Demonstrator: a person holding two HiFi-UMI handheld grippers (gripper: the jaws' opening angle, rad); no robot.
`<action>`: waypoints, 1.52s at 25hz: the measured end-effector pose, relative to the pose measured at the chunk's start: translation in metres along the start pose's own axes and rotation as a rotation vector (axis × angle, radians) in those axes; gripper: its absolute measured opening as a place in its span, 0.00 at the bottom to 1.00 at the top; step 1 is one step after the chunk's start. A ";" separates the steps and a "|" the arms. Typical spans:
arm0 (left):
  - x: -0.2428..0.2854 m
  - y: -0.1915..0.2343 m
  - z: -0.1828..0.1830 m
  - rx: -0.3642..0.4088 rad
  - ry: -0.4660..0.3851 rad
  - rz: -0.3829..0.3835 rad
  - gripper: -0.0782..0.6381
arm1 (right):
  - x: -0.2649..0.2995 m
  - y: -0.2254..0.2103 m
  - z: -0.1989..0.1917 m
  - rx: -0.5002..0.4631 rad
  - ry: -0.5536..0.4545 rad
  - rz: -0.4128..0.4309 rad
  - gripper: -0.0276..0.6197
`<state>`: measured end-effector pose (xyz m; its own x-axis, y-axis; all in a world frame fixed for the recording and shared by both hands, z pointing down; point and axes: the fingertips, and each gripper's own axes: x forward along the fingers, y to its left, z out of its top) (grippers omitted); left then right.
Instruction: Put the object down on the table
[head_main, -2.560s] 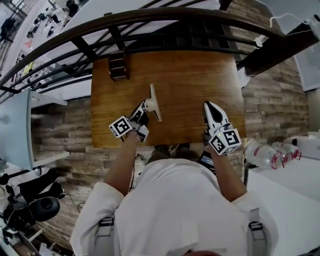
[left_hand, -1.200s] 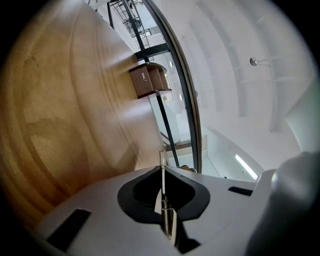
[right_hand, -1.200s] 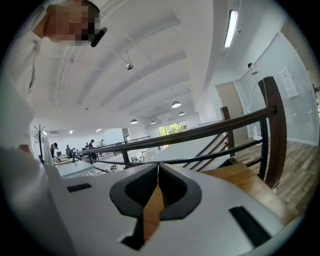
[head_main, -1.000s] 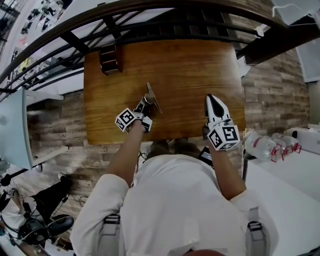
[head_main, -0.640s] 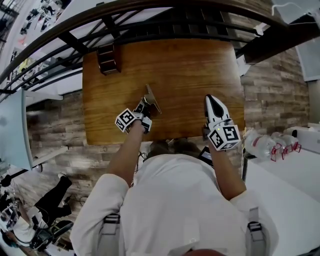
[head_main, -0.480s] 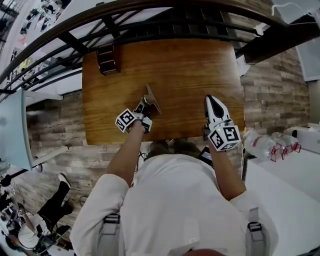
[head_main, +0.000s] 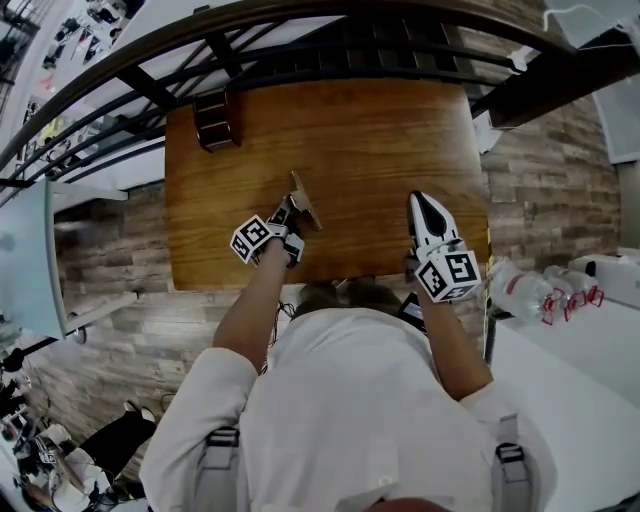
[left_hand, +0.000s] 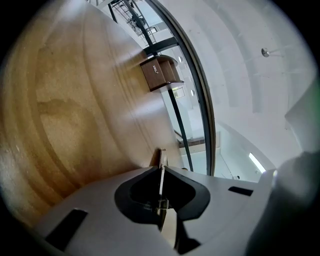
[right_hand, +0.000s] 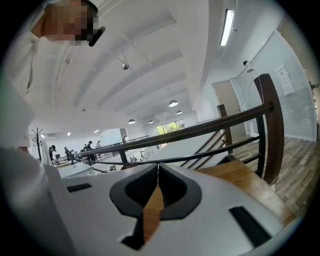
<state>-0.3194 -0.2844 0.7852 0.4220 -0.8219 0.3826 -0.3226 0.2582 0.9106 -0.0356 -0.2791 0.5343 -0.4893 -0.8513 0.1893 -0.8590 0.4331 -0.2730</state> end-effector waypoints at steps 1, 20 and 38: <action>0.000 0.000 -0.001 0.004 0.003 0.008 0.13 | -0.001 -0.001 0.001 -0.002 0.000 0.002 0.08; -0.024 0.003 0.010 0.080 0.031 0.183 0.29 | 0.001 0.005 0.006 0.000 -0.007 0.046 0.08; -0.084 -0.251 0.058 0.875 -0.215 -0.196 0.15 | 0.003 0.017 0.041 -0.017 -0.092 0.083 0.08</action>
<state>-0.3230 -0.3096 0.5154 0.3986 -0.9096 0.1174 -0.8246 -0.2994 0.4800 -0.0453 -0.2865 0.4917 -0.5436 -0.8356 0.0796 -0.8190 0.5072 -0.2682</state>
